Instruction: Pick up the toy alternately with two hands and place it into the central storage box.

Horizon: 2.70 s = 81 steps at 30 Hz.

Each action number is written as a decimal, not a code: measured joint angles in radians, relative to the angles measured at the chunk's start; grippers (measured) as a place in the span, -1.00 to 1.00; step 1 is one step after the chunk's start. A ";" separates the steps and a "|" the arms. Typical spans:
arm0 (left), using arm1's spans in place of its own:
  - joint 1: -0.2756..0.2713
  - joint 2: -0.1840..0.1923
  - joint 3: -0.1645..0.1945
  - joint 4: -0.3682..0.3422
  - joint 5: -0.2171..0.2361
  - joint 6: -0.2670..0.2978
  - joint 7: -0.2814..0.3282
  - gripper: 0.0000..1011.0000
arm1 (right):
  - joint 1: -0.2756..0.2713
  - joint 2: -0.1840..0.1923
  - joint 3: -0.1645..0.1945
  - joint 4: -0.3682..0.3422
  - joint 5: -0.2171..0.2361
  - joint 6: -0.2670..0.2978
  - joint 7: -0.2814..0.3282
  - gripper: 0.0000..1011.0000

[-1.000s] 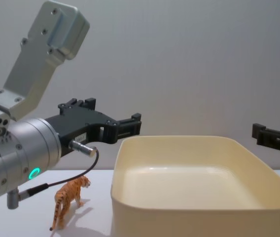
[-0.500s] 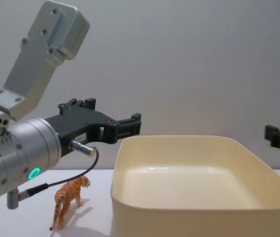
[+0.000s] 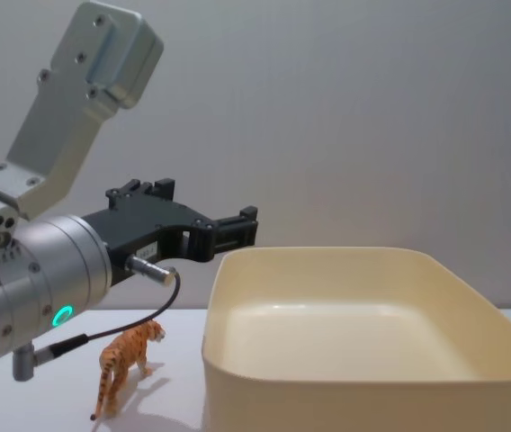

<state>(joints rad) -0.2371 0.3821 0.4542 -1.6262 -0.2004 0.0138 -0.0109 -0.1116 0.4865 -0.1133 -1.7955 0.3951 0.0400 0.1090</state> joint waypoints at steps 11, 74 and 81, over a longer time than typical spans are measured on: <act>0.000 0.000 0.000 0.000 0.000 0.000 0.000 0.98 | -0.076 0.069 0.060 -0.008 0.046 0.025 -0.016 0.98; 0.000 0.000 0.000 0.000 0.000 0.000 0.000 0.98 | 0.070 0.037 0.027 0.189 0.021 0.049 0.170 -0.37; 0.000 0.000 0.000 0.000 0.000 0.000 0.000 0.98 | 0.044 0.065 0.044 0.119 0.065 0.045 0.238 -0.37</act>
<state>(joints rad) -0.2371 0.3821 0.4542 -1.6262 -0.2004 0.0138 -0.0109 -0.0676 0.5520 -0.0697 -1.6765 0.4599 0.0846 0.3471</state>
